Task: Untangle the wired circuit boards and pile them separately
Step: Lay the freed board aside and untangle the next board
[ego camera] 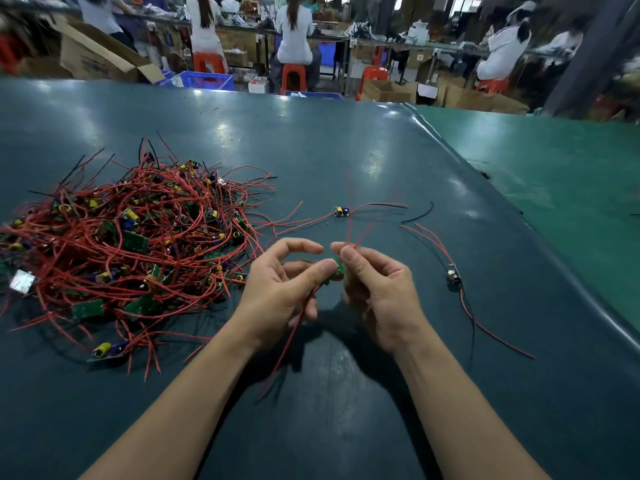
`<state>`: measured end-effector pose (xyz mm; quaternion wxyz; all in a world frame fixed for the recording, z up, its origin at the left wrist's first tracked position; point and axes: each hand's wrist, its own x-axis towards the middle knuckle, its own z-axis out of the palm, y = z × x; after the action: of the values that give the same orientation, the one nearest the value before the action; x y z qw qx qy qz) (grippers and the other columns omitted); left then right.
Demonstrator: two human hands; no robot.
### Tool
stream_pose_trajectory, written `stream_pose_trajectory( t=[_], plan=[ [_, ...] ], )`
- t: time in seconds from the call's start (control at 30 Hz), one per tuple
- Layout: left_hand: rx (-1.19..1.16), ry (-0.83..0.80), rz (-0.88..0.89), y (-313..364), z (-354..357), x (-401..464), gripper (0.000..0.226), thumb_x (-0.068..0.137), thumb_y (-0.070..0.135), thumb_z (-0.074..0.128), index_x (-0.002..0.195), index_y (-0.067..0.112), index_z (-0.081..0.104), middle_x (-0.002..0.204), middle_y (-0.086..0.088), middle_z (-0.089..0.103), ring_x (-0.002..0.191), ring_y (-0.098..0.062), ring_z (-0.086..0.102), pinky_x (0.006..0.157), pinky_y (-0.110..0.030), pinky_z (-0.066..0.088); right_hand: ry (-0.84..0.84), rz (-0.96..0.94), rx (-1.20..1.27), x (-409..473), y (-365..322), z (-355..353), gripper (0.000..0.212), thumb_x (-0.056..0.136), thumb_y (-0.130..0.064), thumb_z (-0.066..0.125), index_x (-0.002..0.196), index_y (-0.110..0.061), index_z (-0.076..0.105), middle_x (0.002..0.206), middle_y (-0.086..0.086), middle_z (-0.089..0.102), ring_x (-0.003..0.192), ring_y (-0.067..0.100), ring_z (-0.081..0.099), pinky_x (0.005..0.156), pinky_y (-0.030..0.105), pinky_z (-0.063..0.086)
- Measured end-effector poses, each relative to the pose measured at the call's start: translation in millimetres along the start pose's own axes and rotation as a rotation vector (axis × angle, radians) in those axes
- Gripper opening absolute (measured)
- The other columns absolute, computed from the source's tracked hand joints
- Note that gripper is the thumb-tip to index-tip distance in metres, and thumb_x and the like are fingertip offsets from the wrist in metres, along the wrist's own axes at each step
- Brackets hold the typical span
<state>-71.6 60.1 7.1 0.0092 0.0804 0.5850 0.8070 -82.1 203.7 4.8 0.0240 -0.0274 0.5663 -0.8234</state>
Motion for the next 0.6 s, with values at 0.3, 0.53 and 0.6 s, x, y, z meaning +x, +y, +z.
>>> stream_pose_trajectory(
  t=[0.3,0.53,0.6],
  plan=[
    [0.07,-0.155,-0.29,4,-9,3,0.021,0.073,0.029,0.072,0.083,0.011,0.068,0.068,-0.009,0.068,0.037,-0.009,0.048,0.032,-0.013,0.026,0.064,0.158,-0.063,2,0,0,0.011,0.072,-0.022,0.078,0.074,-0.012,0.077,0.046,-0.007,0.037,0.041,0.008,0.03,0.043,0.02,0.029],
    [0.048,-0.168,-0.266,-1,-6,-1,0.016,0.07,0.019,0.074,0.073,0.009,0.062,0.059,-0.01,0.063,0.039,-0.01,0.043,0.038,-0.016,0.031,0.346,0.005,0.105,18,-4,-17,0.016,0.086,-0.007,0.07,0.07,-0.005,0.069,0.049,-0.005,0.029,0.036,0.005,0.018,0.033,0.016,0.019],
    [0.053,-0.192,-0.262,-1,-8,-3,0.015,0.07,0.018,0.074,0.071,0.01,0.062,0.059,-0.011,0.063,0.039,-0.01,0.043,0.038,-0.016,0.032,0.418,-0.018,0.187,22,-7,-23,0.014,0.087,-0.004,0.069,0.072,-0.003,0.068,0.051,-0.005,0.037,0.036,0.004,0.022,0.033,0.015,0.019]
  ],
)
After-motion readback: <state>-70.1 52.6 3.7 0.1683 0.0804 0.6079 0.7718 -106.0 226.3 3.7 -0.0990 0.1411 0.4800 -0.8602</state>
